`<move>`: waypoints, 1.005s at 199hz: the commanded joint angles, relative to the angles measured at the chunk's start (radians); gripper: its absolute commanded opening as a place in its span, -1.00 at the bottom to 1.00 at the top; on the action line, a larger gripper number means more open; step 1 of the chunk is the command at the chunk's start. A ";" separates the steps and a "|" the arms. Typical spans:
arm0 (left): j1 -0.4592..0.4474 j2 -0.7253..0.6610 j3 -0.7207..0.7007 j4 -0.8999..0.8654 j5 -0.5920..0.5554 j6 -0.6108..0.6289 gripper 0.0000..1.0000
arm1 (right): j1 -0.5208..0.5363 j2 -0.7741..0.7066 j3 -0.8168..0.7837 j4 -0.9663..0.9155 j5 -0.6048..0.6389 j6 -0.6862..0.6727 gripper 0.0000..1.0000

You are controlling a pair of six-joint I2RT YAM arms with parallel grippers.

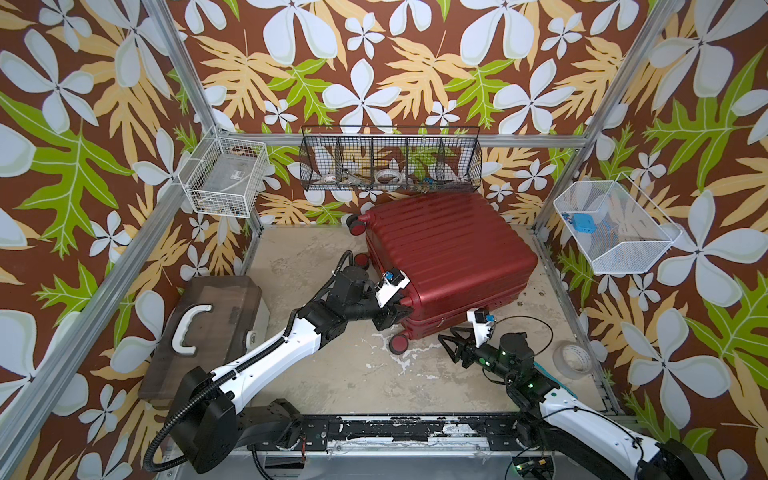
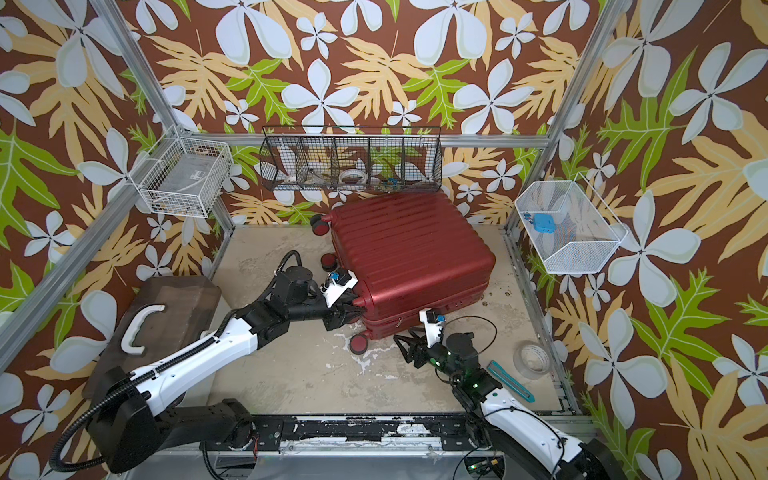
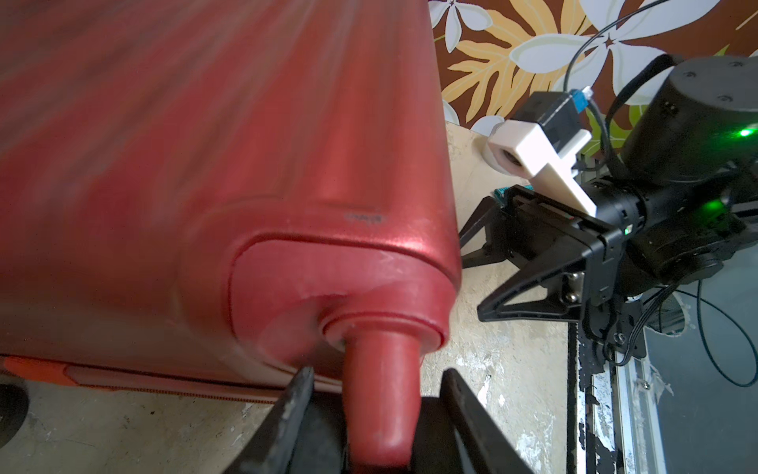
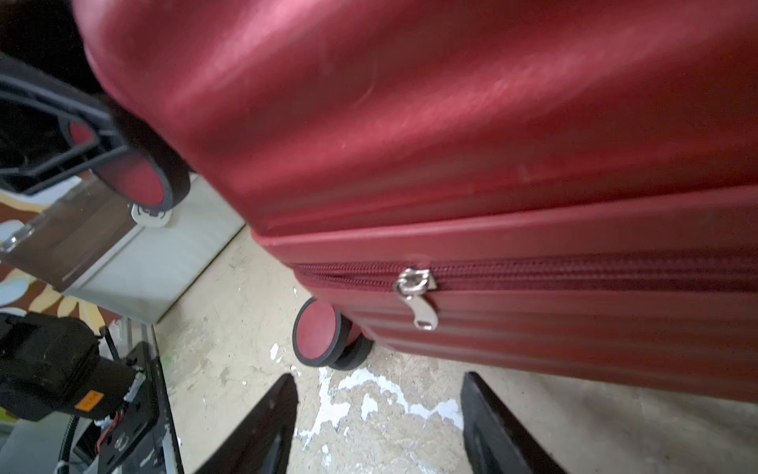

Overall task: Open the suitcase zippers
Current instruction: Adjust the suitcase at the center of the board, then move the suitcase to the center of the board, then unzip the zipper on the suitcase.

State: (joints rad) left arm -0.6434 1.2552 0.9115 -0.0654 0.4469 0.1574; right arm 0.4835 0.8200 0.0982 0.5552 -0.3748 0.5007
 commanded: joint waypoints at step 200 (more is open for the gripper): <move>0.008 0.001 -0.013 0.129 -0.006 -0.050 -1.00 | -0.097 0.436 0.109 0.417 -0.156 0.053 -0.34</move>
State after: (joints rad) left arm -0.6373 1.2568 0.8967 -0.0235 0.4492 0.1326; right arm 0.3874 1.2587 0.1917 0.9134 -0.6010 0.5755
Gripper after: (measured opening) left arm 0.487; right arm 0.368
